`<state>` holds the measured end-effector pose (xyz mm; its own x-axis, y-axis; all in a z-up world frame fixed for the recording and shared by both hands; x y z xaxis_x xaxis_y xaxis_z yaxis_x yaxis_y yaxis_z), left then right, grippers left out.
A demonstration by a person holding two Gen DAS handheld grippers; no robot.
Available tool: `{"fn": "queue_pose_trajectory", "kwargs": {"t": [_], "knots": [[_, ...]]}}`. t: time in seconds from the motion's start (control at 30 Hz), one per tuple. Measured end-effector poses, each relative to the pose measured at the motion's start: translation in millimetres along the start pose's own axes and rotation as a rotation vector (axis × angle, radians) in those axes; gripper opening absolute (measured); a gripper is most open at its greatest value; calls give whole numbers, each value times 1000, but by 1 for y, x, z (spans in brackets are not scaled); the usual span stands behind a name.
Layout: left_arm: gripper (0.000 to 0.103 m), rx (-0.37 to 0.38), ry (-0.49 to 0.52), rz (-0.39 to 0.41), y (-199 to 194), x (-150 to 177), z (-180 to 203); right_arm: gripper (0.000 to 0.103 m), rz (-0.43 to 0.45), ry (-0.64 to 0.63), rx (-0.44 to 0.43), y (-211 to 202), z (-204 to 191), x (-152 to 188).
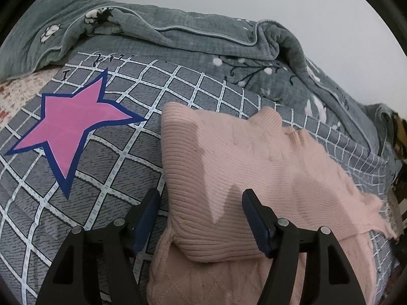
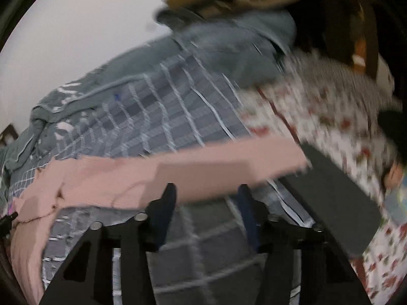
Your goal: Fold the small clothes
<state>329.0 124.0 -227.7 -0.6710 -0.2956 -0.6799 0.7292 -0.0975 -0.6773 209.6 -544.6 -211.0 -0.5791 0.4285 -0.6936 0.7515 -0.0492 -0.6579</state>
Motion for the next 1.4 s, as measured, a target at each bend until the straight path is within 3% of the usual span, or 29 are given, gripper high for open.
{"fn": "queue_pose_trajectory", "kwargs": {"t": [0.1, 0.47, 0.5, 0.57, 0.6, 0.8, 0.87, 1.1, 1.2, 1.4], "knots": [[65, 8, -13, 2, 0, 0, -3, 48, 14, 36, -46, 0, 6, -2], [65, 3, -12, -1, 1, 1, -2, 47, -3, 87, -8, 16, 19, -18], [65, 3, -11, -1, 1, 1, -2, 44, -9, 72, 1, 16, 16, -19], [65, 1, -10, -1, 1, 1, -3, 16, -16, 50, 11, 18, 11, -21], [65, -1, -7, -2, 1, 1, -2, 11, -14, 38, 27, 18, 10, -22], [69, 22, -18, -1, 0, 1, -3, 6, 98, -66, 133, 0, -18, -37], [75, 49, -27, -3, -1, 1, -4, 6, 139, -85, 148, -11, -36, -44], [79, 108, -83, -6, -14, 1, -16, 6, 250, -242, 156, -42, -138, -62], [79, 109, -88, -4, -22, -1, -26, 6, 277, -337, 125, -51, -200, -60], [80, 58, -99, 20, -36, -7, -52, 6, 269, -475, -26, -48, -340, -33]]}}
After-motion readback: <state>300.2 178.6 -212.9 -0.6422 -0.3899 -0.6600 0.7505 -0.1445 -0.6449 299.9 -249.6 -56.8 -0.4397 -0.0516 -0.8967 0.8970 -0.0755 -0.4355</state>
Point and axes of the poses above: each gripper's, at about its wrist camera, not at the fingertips, and y roughly the way its jaws point, z to its right, x to its underside, the point moved 6 cm from there along y, roughly the way its jaws point, and after that the axes turned 2 degrees about -x, right-handed, at the moved point
